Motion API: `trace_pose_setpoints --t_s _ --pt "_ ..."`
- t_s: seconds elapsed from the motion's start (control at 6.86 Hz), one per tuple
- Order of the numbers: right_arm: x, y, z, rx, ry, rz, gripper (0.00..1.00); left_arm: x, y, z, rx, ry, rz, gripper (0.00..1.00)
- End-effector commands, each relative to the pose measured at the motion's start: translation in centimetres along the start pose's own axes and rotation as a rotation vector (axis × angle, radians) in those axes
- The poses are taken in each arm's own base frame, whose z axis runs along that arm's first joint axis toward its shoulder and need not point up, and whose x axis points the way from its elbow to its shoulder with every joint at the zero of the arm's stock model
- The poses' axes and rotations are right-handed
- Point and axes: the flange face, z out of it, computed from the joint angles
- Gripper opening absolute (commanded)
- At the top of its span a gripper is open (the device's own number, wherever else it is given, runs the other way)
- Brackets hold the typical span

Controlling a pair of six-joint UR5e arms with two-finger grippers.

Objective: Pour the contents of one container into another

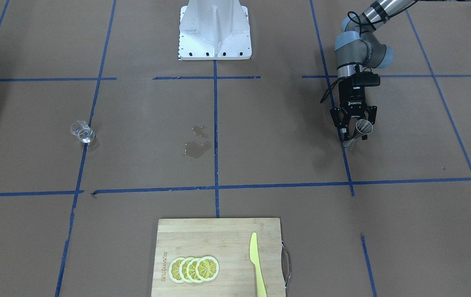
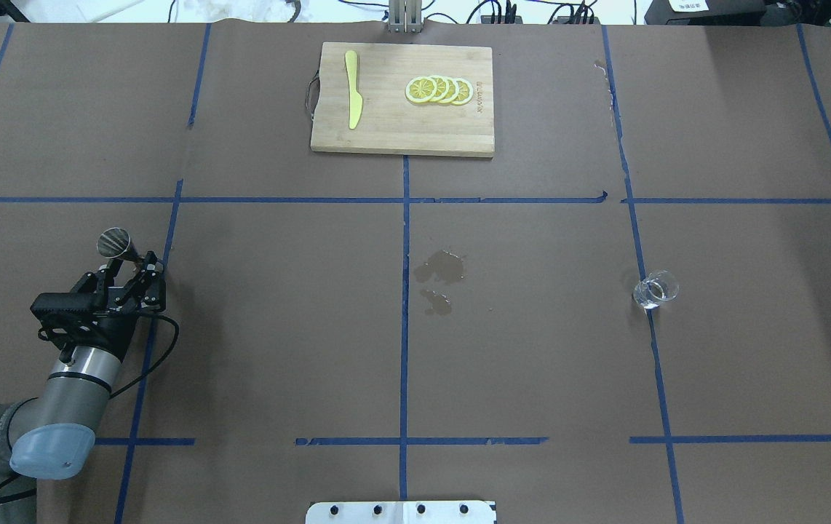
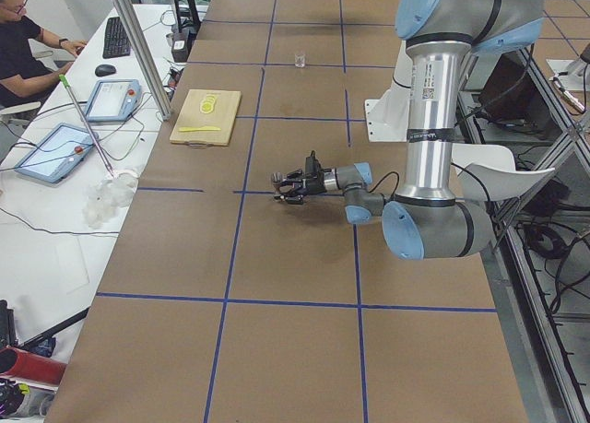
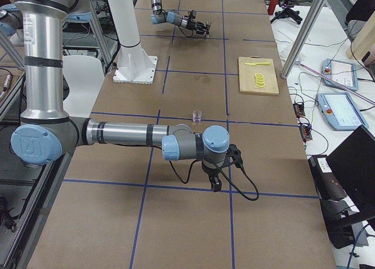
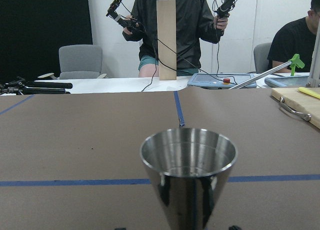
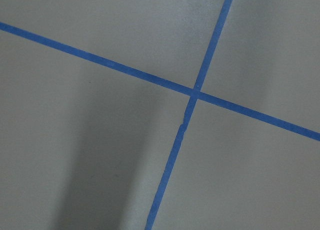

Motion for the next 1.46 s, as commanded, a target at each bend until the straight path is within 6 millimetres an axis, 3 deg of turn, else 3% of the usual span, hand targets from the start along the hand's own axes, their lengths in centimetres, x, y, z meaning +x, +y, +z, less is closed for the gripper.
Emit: trace_pose_setpoints --t_s 0.0,0.29,0.58,0.73,0.87,1.17,1.31 --pt "0.0 0.0 0.0 0.0 0.0 0.0 1.0 0.0 -0.3 -0.1 0.005 0.01 -0.021 0.25" --pt "0.0 0.0 0.0 0.0 0.0 0.0 1.0 0.0 -0.3 -0.1 0.004 0.011 -0.021 0.0" --pt "0.0 0.0 -0.1 0.001 0.0 -0.001 1.0 0.1 -2.3 -0.5 0.041 0.064 0.073 0.0" --pt "-0.1 -0.1 -0.1 0.002 0.0 -0.002 1.0 -0.1 -3.9 -1.3 0.085 0.133 0.042 0.0" --pt "-0.1 -0.1 -0.2 0.003 0.001 -0.003 1.0 0.0 -4.2 -1.4 0.098 0.147 0.04 0.0" --pt "-0.4 -0.4 -0.5 0.01 0.002 -0.01 1.0 1.2 -4.6 -1.6 0.1 0.163 0.053 0.0" --pt "-0.5 -0.5 -0.6 0.014 0.003 -0.014 1.0 3.1 -5.1 -1.6 0.084 0.202 0.027 0.0"
